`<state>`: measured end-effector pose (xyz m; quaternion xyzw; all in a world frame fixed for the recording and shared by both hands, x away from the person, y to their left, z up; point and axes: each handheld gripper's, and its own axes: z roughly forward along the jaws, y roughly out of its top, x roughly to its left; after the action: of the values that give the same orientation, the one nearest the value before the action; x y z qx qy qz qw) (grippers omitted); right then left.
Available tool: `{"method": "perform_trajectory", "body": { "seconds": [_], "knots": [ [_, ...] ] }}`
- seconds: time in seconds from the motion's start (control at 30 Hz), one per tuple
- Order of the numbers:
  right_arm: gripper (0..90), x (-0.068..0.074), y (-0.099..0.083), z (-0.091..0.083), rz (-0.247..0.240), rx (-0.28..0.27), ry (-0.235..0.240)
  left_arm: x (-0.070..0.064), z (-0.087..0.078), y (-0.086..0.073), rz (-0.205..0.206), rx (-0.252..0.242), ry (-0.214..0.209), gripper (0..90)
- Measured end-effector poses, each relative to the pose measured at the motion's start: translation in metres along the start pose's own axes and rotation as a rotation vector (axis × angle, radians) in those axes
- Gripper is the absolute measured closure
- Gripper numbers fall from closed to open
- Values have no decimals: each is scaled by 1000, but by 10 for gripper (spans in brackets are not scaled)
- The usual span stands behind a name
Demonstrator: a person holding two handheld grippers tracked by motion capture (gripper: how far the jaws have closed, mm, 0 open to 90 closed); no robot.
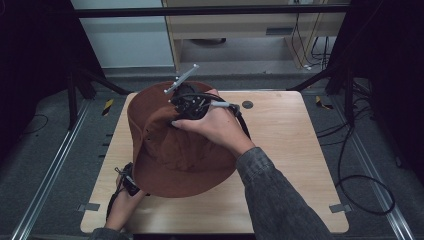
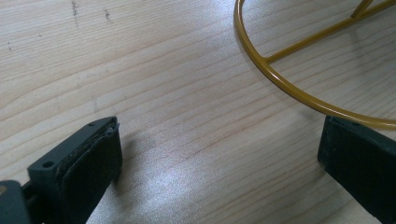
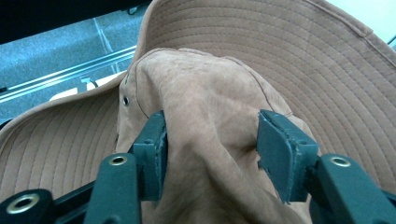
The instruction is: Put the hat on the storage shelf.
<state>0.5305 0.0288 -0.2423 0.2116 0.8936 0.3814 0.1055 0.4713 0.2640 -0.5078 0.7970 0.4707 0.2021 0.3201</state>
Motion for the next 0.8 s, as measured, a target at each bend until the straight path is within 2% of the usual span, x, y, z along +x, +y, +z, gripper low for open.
{"method": "perform_trajectory", "body": {
  "seconds": [0.17, 0.27, 0.5, 0.8],
  "knots": [
    [391, 0, 1, 2, 4, -7, -3, 0, 0, 0, 0, 0, 0, 0],
    [281, 4, 0, 3, -10, 0, -21, 0, 0, 0, 0, 0, 0, 0],
    [180, 7, -5, 4, -28, -6, -32, 0, 0, 0, 1, 0, 0, 0],
    [124, 7, -9, 4, -27, -7, -27, 0, 0, 0, 0, 1, 0, 0]
  ]
}}
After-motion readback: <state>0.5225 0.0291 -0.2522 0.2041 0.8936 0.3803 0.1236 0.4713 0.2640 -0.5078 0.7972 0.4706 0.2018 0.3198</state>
